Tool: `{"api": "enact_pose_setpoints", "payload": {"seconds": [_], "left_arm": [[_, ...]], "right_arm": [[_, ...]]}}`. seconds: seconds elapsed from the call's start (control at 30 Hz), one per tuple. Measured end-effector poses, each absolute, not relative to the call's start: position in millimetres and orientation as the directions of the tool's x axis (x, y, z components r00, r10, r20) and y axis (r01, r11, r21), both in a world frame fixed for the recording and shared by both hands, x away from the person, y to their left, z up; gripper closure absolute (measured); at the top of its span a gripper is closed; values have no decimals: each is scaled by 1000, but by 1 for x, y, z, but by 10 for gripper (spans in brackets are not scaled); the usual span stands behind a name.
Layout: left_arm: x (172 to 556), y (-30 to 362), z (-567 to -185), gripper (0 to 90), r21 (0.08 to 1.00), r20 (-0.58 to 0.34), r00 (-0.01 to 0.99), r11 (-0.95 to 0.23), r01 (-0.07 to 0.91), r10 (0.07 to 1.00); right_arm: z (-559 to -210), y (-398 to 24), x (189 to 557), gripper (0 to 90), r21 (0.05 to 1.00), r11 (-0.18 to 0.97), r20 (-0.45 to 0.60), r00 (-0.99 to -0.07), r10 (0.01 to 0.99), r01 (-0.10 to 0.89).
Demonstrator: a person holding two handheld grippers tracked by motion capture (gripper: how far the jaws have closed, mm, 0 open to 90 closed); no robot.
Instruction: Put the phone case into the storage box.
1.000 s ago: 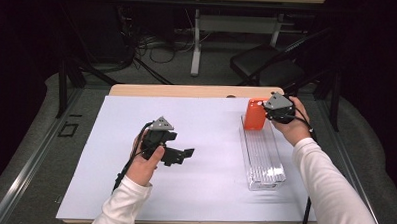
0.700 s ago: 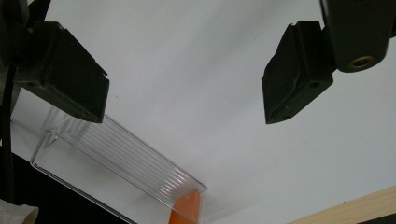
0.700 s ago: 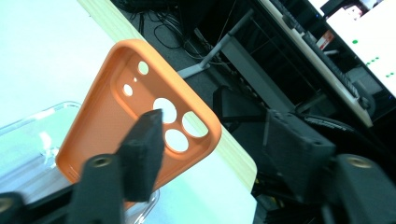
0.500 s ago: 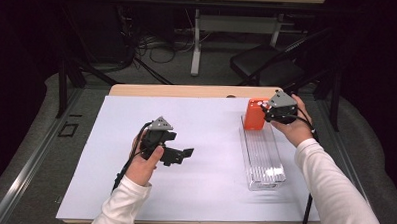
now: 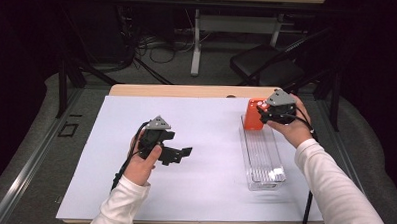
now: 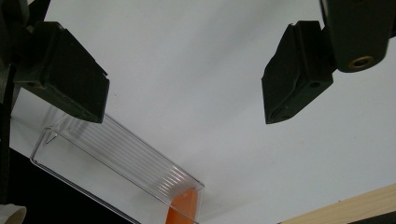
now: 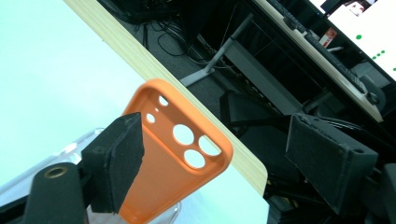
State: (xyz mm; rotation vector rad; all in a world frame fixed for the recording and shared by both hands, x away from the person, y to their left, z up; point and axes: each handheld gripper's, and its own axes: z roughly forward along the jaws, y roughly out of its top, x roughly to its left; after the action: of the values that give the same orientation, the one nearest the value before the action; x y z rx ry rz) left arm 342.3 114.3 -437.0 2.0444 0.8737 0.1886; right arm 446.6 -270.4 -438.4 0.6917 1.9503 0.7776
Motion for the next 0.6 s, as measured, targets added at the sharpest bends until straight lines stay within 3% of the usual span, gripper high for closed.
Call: {"api": "enact_pose_setpoints", "payload": {"seconds": [0.3, 0.6], "left_arm": [[342, 116, -436, 153, 776, -187, 737, -362, 516, 650], [342, 119, -434, 153, 783, -193, 733, -347, 515, 652]], "right_arm": [[-430, -264, 440, 138, 769, 618, -496, -457, 738, 164], [-419, -257, 434, 21, 810, 562, -425, -495, 758, 165]]}}
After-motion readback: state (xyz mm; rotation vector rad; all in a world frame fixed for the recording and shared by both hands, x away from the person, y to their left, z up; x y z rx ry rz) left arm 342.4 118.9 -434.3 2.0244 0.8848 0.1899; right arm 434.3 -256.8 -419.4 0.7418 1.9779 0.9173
